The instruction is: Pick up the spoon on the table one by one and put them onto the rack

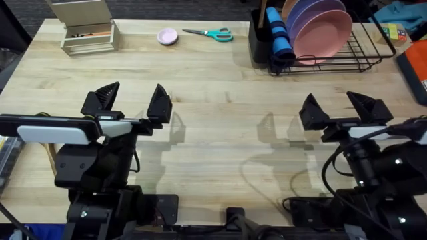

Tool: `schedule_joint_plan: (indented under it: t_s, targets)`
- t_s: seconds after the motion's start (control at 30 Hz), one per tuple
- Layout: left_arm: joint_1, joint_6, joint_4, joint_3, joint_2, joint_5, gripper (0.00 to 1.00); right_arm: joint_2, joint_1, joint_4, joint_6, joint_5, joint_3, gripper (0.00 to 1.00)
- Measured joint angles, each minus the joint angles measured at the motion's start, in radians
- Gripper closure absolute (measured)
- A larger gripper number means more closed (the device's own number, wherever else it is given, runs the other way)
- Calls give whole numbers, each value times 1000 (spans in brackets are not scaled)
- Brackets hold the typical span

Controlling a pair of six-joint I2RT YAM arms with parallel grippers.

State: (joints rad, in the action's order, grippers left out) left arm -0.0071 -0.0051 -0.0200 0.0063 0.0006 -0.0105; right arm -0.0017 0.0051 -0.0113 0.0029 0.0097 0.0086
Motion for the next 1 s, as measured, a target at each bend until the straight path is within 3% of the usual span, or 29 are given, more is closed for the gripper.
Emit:
schedule_joint_plan:
  t_s: [0.13,0.23,0.27,0.53,0.77,1.0]
  targets:
    - [0,2,-2,0,0,0,8,2,0,-20,0,1,2,4]
    - [0,17,-136,63,0,9,8,4,-9,-138,24,4,53,6]
    - [0,25,-297,233,17,40,8,78,-10,-429,14,5,180,6]
    - [0,28,-559,552,226,68,8,348,-10,-647,-47,5,602,6]
    - [0,28,-711,825,460,80,9,689,-10,-864,-57,5,955,6]
    - [0,29,-852,1051,634,82,8,957,-10,-1031,-60,5,1232,6]
